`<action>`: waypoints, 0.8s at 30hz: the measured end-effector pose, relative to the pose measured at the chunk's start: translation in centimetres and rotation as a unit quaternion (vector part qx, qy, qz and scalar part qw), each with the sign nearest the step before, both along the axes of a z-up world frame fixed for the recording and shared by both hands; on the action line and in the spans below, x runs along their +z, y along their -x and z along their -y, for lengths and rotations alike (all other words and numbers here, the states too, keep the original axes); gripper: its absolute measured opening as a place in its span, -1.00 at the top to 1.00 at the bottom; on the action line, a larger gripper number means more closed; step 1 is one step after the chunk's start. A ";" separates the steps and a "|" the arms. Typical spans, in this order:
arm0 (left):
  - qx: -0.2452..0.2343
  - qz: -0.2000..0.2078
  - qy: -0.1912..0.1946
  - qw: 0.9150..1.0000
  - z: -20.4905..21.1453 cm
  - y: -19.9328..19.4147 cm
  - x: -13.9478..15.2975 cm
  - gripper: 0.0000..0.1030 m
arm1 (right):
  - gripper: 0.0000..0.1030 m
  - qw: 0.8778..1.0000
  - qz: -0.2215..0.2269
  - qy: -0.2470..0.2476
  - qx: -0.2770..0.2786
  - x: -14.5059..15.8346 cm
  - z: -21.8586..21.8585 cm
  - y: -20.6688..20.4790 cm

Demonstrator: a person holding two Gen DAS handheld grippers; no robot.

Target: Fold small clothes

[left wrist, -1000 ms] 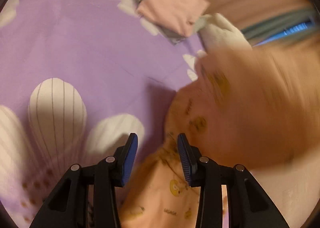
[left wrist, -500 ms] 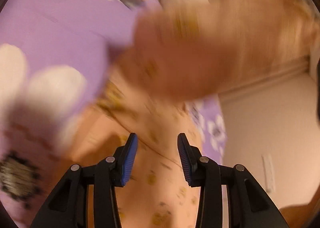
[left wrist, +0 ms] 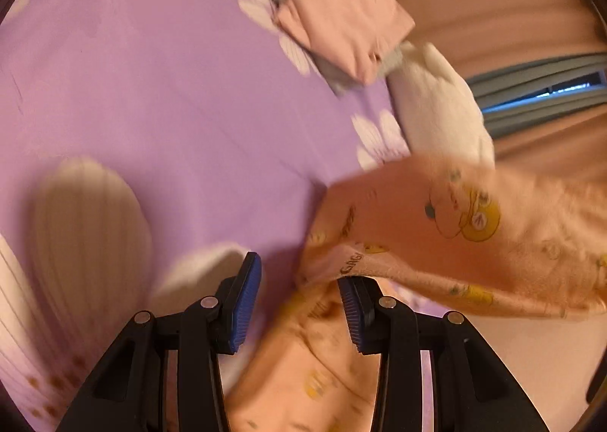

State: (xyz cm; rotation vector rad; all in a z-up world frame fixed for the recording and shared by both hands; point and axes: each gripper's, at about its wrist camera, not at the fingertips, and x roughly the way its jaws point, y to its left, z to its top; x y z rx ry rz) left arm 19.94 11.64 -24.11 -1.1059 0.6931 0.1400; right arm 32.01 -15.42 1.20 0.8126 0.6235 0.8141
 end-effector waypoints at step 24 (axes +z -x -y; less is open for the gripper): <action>-0.131 -0.072 -0.190 0.970 6.7 1.5 1.6 0.01 | -0.24 0.957 -0.281 0.040 -0.049 -22.7 9.0 -1.9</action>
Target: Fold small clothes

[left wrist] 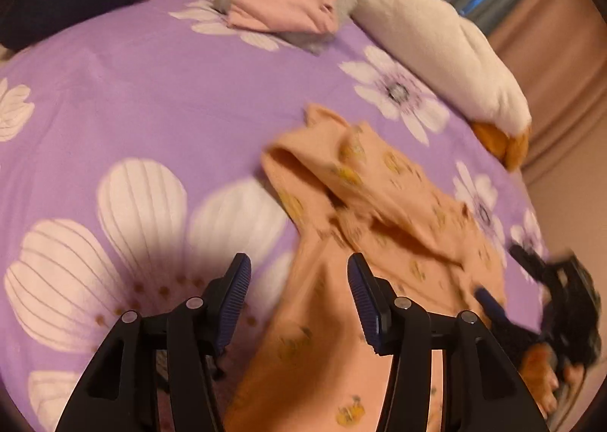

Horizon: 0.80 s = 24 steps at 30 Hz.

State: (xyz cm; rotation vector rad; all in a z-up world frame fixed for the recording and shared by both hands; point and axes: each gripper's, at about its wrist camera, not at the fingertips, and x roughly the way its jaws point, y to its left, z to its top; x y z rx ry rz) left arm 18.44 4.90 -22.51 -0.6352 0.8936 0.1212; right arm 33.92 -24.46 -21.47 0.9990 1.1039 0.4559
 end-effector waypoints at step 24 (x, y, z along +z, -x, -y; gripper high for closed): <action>0.000 0.010 -0.080 0.997 2.7 -2.5 -2.1 0.00 | 0.85 0.978 0.103 0.113 -0.139 1.8 7.3 0.4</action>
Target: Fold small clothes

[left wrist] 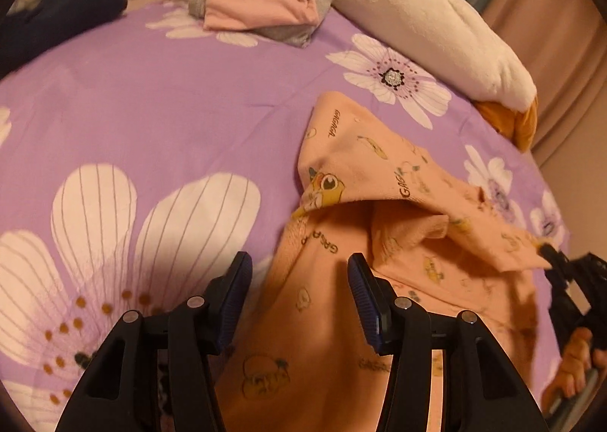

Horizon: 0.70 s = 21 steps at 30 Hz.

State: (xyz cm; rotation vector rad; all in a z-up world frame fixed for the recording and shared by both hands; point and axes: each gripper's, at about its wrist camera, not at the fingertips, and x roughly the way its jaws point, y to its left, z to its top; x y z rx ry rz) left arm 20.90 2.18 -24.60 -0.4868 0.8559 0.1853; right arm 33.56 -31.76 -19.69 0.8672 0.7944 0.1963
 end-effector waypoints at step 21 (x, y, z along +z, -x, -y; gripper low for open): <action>0.007 -0.024 0.077 0.997 -1.6 0.1 0.6 -0.05 | 0.60 0.998 -0.026 0.040 0.040 -0.1 1.4 3.4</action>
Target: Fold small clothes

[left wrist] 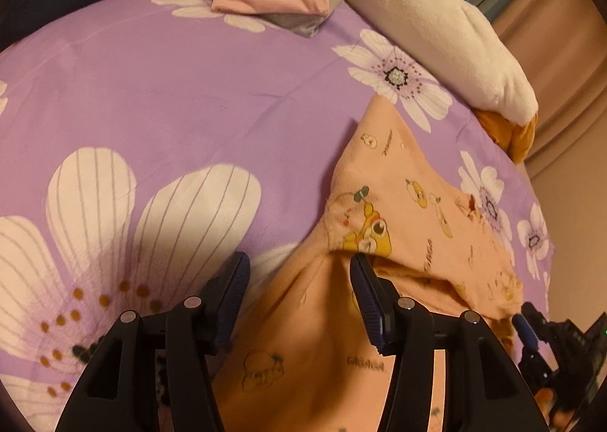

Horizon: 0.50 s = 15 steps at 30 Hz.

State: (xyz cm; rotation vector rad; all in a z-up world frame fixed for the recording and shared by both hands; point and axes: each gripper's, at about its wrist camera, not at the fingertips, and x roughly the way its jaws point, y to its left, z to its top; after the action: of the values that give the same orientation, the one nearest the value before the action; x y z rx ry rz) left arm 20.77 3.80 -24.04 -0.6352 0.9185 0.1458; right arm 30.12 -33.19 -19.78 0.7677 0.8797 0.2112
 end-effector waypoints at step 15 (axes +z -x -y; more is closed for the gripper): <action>0.035 -0.011 0.078 0.996 -2.6 0.5 0.0 -0.05 | 0.80 0.979 -0.009 0.062 0.195 -2.6 -18.5 -3.6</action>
State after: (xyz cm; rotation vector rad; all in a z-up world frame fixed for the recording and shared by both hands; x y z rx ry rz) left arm 20.29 6.44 -24.05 -0.8124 0.9350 0.1451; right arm 33.75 -14.73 -22.37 0.4765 1.0471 0.4911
